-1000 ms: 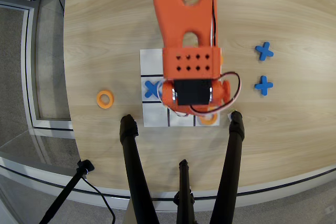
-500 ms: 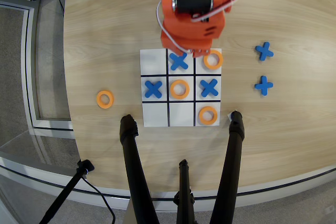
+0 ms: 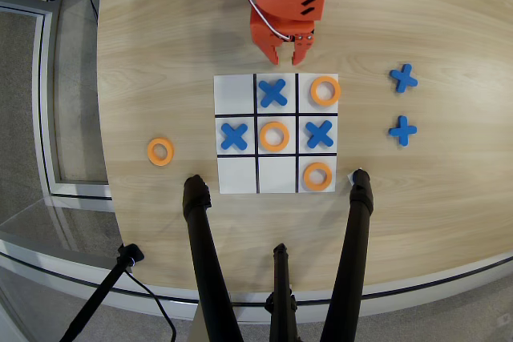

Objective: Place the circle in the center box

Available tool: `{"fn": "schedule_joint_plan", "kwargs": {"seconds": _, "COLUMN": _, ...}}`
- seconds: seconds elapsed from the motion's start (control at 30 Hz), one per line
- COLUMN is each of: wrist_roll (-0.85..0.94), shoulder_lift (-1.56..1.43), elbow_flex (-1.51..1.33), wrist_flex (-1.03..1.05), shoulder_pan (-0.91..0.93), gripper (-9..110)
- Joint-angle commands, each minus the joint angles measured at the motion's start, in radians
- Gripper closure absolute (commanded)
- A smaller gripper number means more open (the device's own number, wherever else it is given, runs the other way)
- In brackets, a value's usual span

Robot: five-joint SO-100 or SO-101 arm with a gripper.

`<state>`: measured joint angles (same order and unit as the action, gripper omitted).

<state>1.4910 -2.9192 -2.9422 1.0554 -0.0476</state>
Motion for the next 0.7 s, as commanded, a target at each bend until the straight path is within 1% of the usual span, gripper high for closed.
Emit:
{"fn": "schedule_joint_plan", "kwargs": {"seconds": 0.0, "wrist_roll": 0.015, "shoulder_lift": -0.110, "elbow_flex": -0.104, "wrist_flex": -0.035, "shoulder_pan": 0.005, "gripper": 92}}
{"fn": "schedule_joint_plan", "kwargs": {"seconds": 0.2, "wrist_roll": 0.020, "shoulder_lift": -0.265, "elbow_flex": -0.259, "wrist_flex": -0.061, "shoulder_pan": 0.006, "gripper": 92}}
{"fn": "schedule_joint_plan", "kwargs": {"seconds": 0.47, "wrist_roll": 0.028, "shoulder_lift": -0.428, "elbow_flex": -0.259, "wrist_flex": 0.120, "shoulder_pan": 0.006, "gripper": 93}}
{"fn": "schedule_joint_plan", "kwargs": {"seconds": 0.63, "wrist_roll": 0.029, "shoulder_lift": -0.439, "elbow_flex": -0.259, "wrist_flex": 0.140, "shoulder_pan": 0.015, "gripper": 101}}
{"fn": "schedule_joint_plan", "kwargs": {"seconds": 0.67, "wrist_roll": 0.029, "shoulder_lift": -0.439, "elbow_flex": -0.259, "wrist_flex": 0.143, "shoulder_pan": 0.018, "gripper": 102}}
